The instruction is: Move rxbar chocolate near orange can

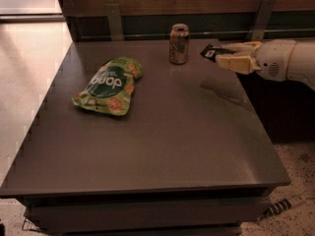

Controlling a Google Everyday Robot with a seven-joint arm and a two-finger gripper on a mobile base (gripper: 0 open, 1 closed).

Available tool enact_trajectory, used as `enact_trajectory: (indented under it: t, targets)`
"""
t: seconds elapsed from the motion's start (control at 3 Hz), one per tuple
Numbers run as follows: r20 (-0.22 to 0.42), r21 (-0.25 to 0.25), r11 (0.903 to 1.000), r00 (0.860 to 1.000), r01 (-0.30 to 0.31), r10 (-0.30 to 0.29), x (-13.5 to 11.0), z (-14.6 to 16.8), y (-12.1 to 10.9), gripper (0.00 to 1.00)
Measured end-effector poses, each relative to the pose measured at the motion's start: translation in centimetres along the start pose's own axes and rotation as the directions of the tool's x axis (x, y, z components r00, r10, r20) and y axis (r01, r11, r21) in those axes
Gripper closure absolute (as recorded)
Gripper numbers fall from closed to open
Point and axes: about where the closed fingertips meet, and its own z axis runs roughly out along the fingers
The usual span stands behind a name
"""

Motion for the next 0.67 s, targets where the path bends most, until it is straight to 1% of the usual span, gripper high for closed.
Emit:
enact_trajectory:
  t: [0.33, 0.67]
  targets:
    - [0.024, 0.028, 0.9996, 1.000, -0.008, 0.007, -0.8, 3.6, -3.5, 1.00]
    - [0.051, 0.039, 0.9991, 0.999, -0.015, 0.013, -0.2, 7.2, -5.8, 1.00]
